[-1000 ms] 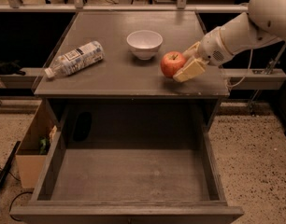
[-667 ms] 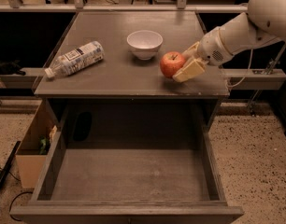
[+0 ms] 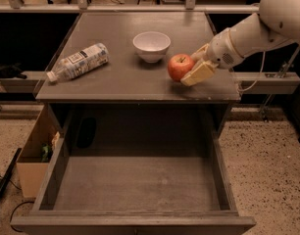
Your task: Pick apple from top drawer and place on counter
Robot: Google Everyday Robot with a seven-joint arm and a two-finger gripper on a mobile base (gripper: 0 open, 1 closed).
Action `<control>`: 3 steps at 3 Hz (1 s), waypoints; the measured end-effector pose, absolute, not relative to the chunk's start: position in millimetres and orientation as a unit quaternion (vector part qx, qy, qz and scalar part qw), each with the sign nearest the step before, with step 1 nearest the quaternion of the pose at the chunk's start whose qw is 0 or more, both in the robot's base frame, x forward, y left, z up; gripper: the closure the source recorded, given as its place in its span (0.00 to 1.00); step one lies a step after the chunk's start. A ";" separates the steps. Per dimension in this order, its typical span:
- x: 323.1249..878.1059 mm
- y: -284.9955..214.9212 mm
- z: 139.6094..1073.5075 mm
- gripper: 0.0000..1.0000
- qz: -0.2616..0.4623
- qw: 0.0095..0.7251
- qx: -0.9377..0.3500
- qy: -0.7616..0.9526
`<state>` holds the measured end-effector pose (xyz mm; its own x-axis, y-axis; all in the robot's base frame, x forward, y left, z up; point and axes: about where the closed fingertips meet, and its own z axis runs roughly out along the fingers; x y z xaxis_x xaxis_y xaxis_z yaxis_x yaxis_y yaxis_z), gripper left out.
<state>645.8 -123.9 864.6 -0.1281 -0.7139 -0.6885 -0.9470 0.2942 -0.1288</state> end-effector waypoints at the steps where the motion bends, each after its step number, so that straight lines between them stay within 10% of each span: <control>1: 645.8 -123.9 864.6 0.04 0.173 0.336 -0.568 0.731; 3: 645.9 -123.8 864.6 0.00 0.173 0.336 -0.568 0.731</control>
Offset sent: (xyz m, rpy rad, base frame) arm 0.0000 0.0000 0.0000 0.0000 0.0000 0.0000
